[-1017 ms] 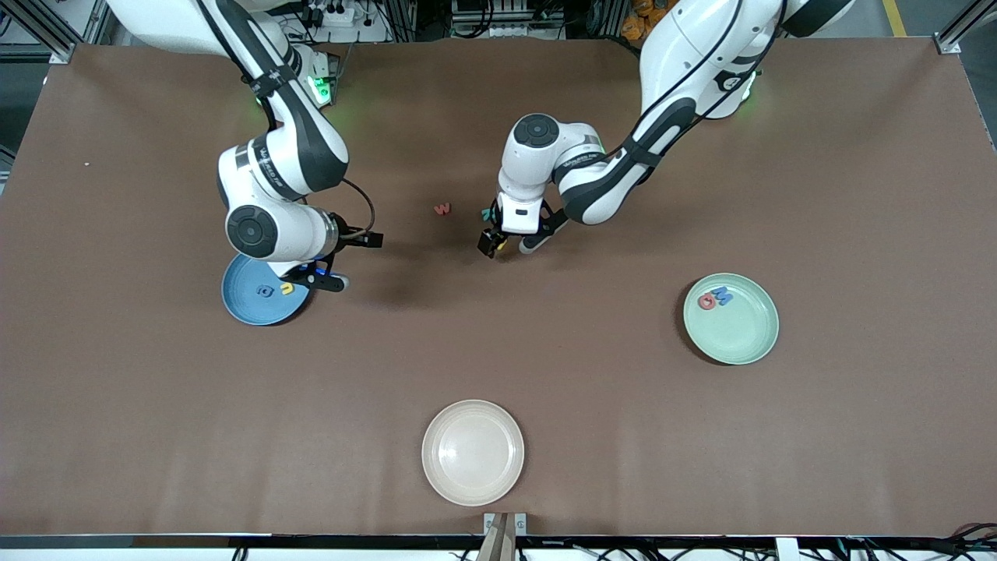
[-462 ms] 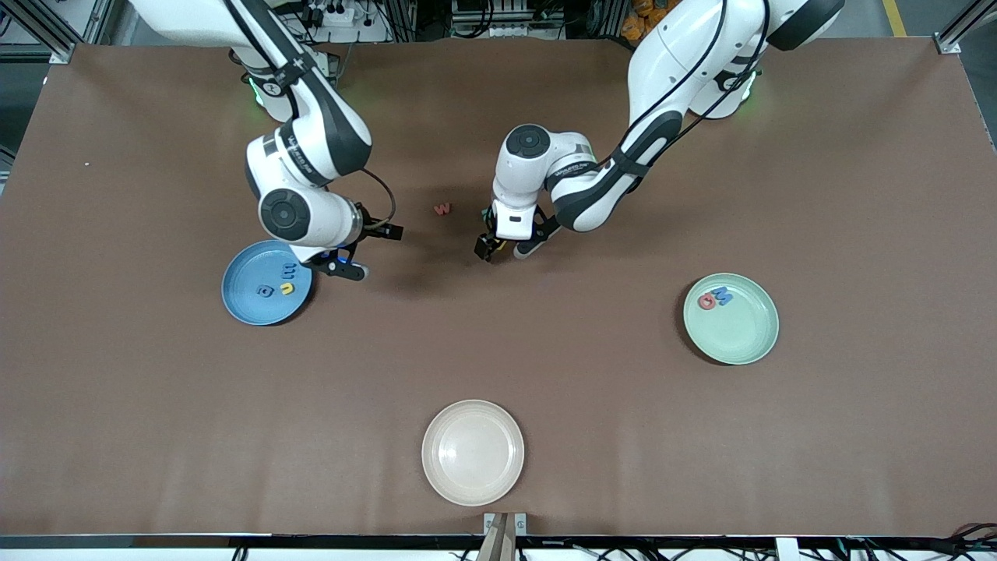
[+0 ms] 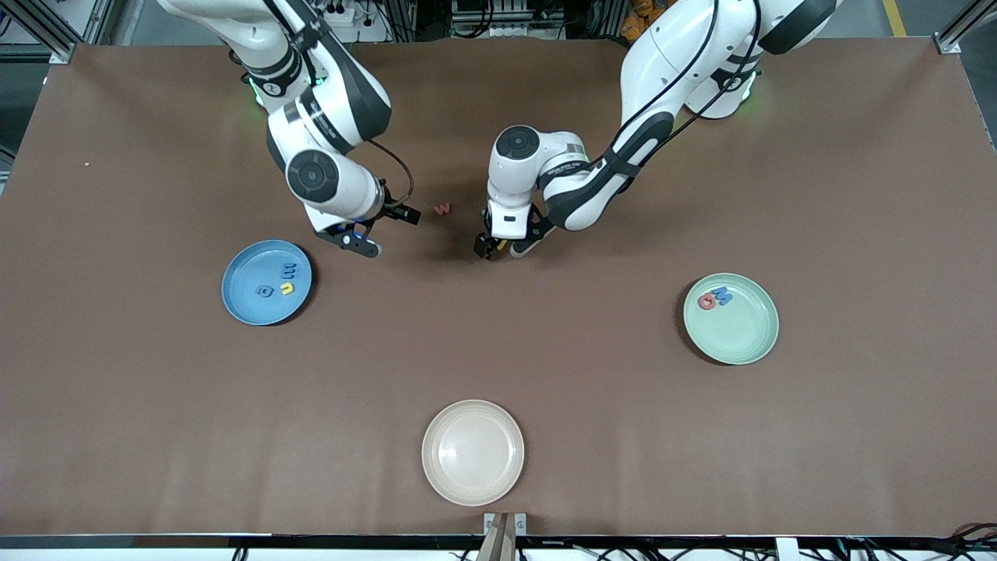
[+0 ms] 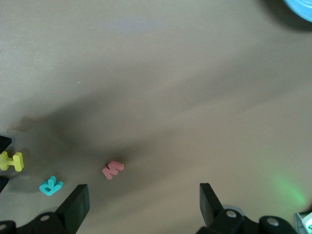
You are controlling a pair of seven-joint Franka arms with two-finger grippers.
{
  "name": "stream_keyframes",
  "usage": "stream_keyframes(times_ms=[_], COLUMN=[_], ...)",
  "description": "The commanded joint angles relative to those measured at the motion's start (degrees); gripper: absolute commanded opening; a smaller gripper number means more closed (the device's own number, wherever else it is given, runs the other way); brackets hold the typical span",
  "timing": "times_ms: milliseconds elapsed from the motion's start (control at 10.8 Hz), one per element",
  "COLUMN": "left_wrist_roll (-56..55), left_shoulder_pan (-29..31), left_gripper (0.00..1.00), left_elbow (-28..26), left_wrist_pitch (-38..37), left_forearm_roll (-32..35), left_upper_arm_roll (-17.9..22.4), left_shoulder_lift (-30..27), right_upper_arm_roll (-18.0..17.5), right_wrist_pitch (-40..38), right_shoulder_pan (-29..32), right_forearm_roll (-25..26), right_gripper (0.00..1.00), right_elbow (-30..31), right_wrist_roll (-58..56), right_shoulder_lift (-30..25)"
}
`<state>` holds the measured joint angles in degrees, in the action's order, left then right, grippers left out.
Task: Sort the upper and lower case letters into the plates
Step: 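Grasp the yellow 'H' with the left gripper while the right gripper grasps pink 'm'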
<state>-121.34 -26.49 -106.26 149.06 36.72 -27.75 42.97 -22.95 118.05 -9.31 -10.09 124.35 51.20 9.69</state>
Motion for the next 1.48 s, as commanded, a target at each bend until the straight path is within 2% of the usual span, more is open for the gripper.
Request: stream_keyframes(times_ms=[0, 277, 462, 647, 924, 1109, 1387], left_wrist_roll=[-1.27, -1.01, -0.65, -0.65, 0.22, 0.66, 1.54], left_shoulder_pan=[-0.85, -1.90, -2.25, -2.78, -3.13, -3.92, -4.10], left_gripper=[1.00, 1.00, 1.00, 1.00, 1.00, 1.00, 1.00], left_elbow=[2.18, 4.47, 5.09, 5.10, 5.27, 5.53, 5.45], left_wrist_pitch=[-2.62, -6.04, -6.94, -7.20, -7.20, -9.56, -10.28], left_forearm_roll=[-1.38, -2.70, -2.70, -2.70, -2.79, -2.79, -2.88], left_upper_arm_roll=[0.16, 0.15, 0.15, 0.15, 0.15, 0.15, 0.15], left_shoulder_lift=[0.36, 0.45, 1.33, 1.51, 1.95, 2.12, 3.09], right_upper_arm_roll=[-3.15, -6.57, -6.85, -7.63, -10.71, -11.15, -11.51], right_wrist_pitch=[0.70, -0.18, -0.36, 0.60, 10.51, 14.38, 24.14], right_shoulder_pan=[2.10, 2.71, 2.10, 1.57, 1.49, 0.96, -0.54], right_forearm_roll=[0.24, 0.24, 0.24, 0.24, 0.07, 0.07, 0.07], right_gripper=[1.00, 1.00, 1.00, 1.00, 1.00, 1.00, 0.99], right_elbow=[3.70, 4.05, 4.14, 4.84, 9.05, 11.33, 15.82], right_wrist_roll=[5.56, 17.66, 27.59, 29.92, 36.93, 37.39, 41.43], right_shoulder_lift=[-3.54, -4.33, -4.16, -4.15, -4.24, -4.15, -3.45])
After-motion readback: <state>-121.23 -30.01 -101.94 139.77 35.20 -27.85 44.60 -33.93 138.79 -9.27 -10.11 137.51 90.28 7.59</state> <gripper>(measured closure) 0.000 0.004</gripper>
